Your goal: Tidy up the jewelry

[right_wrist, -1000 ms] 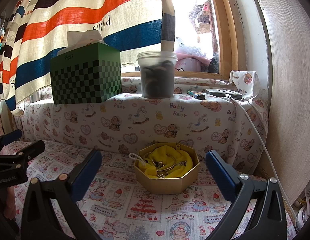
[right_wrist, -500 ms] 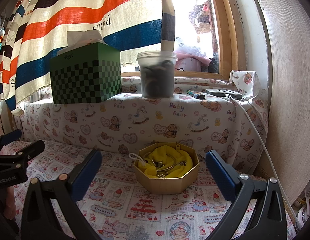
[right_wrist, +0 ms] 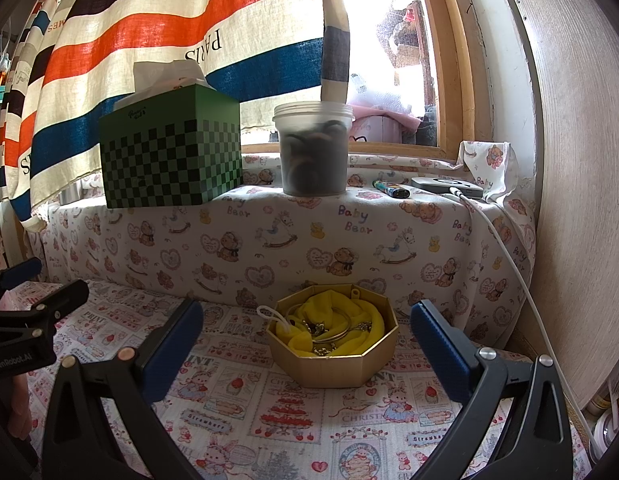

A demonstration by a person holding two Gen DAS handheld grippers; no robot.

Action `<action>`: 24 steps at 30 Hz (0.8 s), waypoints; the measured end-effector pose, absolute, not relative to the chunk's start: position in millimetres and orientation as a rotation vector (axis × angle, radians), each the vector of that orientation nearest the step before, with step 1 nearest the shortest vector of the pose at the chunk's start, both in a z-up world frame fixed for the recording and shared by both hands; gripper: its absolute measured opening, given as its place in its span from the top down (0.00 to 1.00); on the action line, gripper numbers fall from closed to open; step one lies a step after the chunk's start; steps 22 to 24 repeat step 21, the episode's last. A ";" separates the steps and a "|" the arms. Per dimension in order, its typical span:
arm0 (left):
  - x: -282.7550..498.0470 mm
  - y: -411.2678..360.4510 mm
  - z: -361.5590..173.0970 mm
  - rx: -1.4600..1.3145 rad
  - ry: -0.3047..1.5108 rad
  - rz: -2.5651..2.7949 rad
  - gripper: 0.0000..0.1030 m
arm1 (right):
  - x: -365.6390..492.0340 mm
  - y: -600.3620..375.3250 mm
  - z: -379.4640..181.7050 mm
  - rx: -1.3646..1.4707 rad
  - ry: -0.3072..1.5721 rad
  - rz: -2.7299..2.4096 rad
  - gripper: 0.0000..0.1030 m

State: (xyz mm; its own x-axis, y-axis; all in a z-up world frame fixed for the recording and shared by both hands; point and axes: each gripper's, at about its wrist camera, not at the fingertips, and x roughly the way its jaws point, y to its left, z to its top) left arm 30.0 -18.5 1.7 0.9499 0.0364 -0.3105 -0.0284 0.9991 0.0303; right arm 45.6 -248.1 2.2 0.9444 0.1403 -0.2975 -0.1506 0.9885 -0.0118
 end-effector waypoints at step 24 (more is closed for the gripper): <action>30.2 -17.7 1.8 0.024 0.315 0.031 0.00 | 45.8 -248.2 2.1 -0.035 0.301 0.149 0.00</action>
